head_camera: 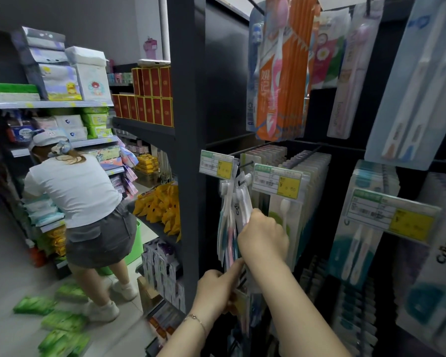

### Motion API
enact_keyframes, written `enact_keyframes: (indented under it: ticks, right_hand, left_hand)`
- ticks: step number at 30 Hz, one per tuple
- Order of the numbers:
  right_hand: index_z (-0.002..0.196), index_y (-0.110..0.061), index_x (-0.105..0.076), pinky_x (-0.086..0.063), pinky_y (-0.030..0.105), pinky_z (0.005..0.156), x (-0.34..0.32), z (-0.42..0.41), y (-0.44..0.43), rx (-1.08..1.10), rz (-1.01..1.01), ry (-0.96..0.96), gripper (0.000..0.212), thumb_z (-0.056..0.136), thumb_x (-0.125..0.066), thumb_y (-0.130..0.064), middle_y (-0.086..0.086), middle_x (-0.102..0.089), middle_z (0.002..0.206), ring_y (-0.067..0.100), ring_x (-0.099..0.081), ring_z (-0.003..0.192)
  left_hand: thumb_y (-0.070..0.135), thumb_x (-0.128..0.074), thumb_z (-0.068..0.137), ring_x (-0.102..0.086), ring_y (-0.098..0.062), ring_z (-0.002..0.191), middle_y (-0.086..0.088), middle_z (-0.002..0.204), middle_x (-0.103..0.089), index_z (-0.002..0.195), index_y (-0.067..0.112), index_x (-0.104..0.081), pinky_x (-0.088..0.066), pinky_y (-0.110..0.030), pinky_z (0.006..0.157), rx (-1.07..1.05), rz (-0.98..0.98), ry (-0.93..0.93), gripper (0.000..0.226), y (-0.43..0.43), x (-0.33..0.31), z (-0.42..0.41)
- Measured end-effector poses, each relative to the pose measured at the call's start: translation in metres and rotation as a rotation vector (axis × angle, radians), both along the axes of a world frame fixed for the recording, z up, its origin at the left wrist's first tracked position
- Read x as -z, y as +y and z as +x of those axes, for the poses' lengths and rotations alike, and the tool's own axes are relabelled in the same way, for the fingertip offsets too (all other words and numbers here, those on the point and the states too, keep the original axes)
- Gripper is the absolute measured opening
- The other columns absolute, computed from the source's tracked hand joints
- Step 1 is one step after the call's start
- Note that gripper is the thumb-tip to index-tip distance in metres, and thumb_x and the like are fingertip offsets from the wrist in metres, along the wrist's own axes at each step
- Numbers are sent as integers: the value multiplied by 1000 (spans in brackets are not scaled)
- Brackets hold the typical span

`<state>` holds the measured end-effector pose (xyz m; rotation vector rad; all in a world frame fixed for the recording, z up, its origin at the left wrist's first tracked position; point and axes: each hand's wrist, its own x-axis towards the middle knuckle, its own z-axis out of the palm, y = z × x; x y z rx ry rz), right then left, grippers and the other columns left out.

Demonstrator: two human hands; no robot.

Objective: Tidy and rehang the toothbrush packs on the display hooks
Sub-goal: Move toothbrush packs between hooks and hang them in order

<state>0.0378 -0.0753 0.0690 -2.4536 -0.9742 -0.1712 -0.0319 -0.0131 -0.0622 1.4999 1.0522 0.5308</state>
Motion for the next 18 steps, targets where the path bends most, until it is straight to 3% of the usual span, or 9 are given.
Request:
enact_keyframes:
  ticks: [3, 8, 11, 13, 16, 18]
  right_hand:
    - [113, -15, -51, -37, 28, 61, 4, -1, -13, -19, -19, -11, 15, 99, -47, -15, 4, -64, 103, 22, -54, 81]
    - [107, -15, -50, -22, 27, 47, 21, -3, -31, 8, 29, 3, 10, 100, -43, -16, 1, -55, 88, 22, -44, 74]
    - [103, -16, -49, -28, 29, 51, 35, -2, -36, 18, 71, 18, 7, 100, -44, -19, -2, -52, 83, 22, -45, 72]
    - [102, -15, -49, -29, 30, 51, 44, -1, -39, 14, 107, 17, 9, 101, -44, -23, -2, -55, 80, 21, -48, 69]
    - [102, -16, -51, -29, 29, 48, 54, -2, -44, 2, 153, 34, 14, 101, -43, -27, -1, -56, 78, 21, -51, 67]
    - [101, -16, -52, -34, 29, 50, 59, -5, -48, -17, 189, 43, 15, 101, -43, -28, 1, -60, 78, 22, -55, 67]
  left_hand:
    - [87, -63, 49, -65, -23, 52, -20, 79, -74, 96, -4, -71, -45, -22, 42, -33, -7, -21, 103, 0, 9, -8]
    - [73, -72, 68, -55, -17, 44, -5, 61, -63, 74, 8, -65, -42, -23, 45, -34, -29, -37, 66, -6, 19, -14]
    - [75, -74, 57, -42, -13, 40, 6, 49, -47, 67, 14, -56, -34, -25, 48, 19, -98, -104, 64, -13, 18, -17]
    - [77, -73, 53, -42, -14, 46, 4, 55, -46, 73, 12, -59, -34, -25, 50, 41, -122, -126, 69, -18, 17, -17]
    - [70, -73, 68, -53, -17, 67, 0, 78, -57, 86, 12, -65, -41, -29, 60, 53, -138, -151, 61, -25, 20, -17]
    - [65, -74, 73, -53, -17, 66, -2, 79, -58, 87, 12, -66, -40, -28, 58, 41, -173, -163, 56, -30, 22, -19]
